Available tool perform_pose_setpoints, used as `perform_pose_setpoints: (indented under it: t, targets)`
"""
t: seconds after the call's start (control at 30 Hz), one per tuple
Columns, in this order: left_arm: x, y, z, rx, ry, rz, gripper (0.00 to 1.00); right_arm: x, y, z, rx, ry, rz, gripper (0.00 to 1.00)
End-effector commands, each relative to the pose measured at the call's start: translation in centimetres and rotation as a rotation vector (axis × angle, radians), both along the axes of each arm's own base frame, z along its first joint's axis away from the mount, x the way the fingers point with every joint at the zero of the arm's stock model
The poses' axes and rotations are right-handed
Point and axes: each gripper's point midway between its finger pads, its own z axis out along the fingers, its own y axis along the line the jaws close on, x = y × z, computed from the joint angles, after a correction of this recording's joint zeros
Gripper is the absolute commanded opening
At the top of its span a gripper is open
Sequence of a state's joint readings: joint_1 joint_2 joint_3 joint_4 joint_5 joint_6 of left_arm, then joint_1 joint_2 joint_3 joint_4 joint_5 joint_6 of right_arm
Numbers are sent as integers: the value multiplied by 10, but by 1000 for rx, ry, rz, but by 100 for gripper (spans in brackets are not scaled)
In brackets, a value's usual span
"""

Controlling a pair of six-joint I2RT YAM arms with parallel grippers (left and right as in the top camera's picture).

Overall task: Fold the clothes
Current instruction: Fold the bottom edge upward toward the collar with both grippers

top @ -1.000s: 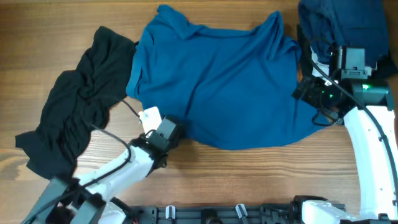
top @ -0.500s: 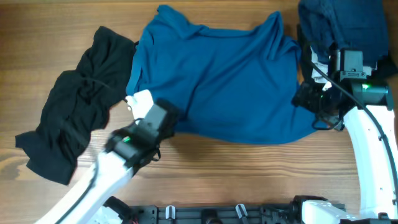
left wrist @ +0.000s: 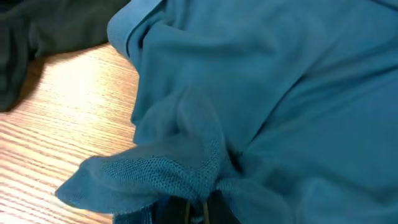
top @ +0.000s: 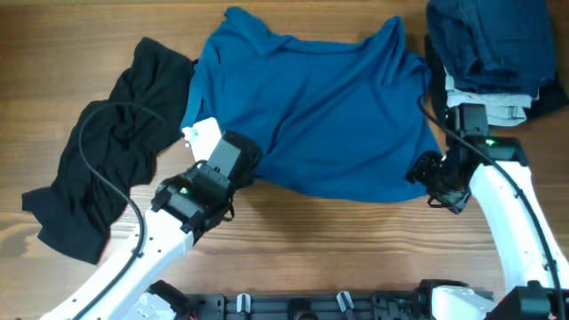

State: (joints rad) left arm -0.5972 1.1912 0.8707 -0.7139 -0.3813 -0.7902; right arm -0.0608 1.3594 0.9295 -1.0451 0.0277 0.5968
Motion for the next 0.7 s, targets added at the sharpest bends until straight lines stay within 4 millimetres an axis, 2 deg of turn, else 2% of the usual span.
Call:
perform_pose_setpoints:
  t: [0.0,0.13,0.23,0.43,0.57,0.67]
  targets:
    - [3,7,1,26,-16,27,4,-2,-23,-18,-127,14,-127,69]
    - [4,7,-5,37,1,27,4,7,-29,-37,-152,35,-197,69]
    - [4,7,-8,40,12,32,4,15,-34,-43,-168,19,-226,72]
    - [0,9,-11,52,30,32,4,27,-61,-52,-167,-18,-314,71]
    - [-4,11,-13,49,47,46,4,22,-68,-74,-118,4,-366,69]
    - [-6,12,-14,57,57,45,4,22,-60,-97,-57,-31,-347,66]
